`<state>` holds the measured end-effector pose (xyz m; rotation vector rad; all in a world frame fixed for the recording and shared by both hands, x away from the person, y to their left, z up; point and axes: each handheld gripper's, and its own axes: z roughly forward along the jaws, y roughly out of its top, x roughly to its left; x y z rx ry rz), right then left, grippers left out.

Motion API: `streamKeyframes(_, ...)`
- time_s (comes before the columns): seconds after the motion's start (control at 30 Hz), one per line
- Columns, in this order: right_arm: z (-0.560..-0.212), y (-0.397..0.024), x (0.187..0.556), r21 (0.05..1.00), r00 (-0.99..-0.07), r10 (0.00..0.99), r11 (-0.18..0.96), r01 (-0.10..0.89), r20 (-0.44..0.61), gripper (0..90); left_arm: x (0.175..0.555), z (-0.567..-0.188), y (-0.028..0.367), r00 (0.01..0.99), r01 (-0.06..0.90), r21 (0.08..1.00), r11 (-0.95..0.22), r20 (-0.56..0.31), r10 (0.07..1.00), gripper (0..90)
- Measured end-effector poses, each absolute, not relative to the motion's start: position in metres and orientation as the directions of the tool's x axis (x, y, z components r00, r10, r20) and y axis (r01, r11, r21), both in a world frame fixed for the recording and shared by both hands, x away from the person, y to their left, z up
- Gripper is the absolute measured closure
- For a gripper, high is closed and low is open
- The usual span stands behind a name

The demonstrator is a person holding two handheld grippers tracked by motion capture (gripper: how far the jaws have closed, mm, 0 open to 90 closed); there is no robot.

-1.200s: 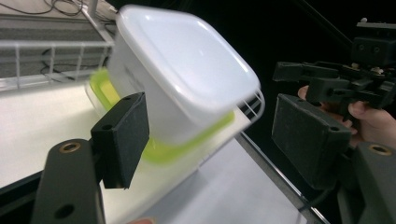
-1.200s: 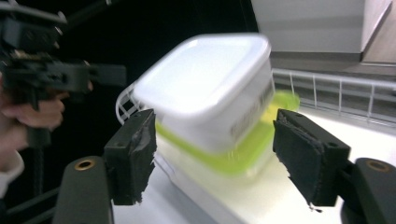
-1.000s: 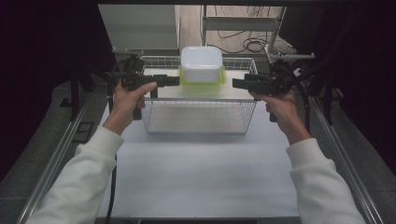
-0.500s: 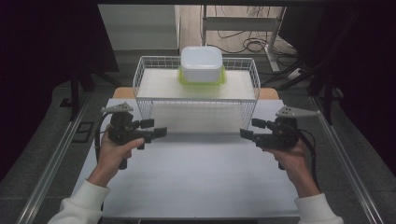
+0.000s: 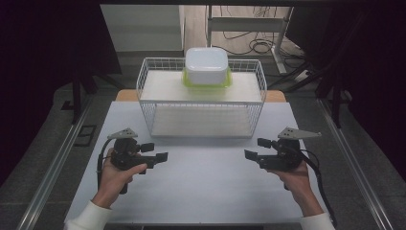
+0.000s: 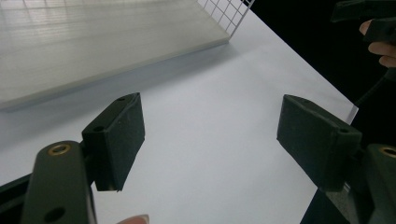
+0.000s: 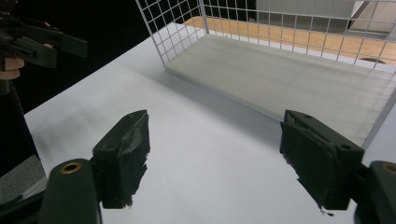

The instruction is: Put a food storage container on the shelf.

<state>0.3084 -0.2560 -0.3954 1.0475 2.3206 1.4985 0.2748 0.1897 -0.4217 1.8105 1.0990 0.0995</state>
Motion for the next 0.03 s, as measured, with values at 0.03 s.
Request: streamKeyframes(0.03,-0.3948,-0.257,0.3076,0.858,-0.731,0.65,0.237,0.457,0.21,23.2,0.2748,-0.4217,0.1897,0.588,0.634,0.765,-0.113,-0.381,0.714,22.5)
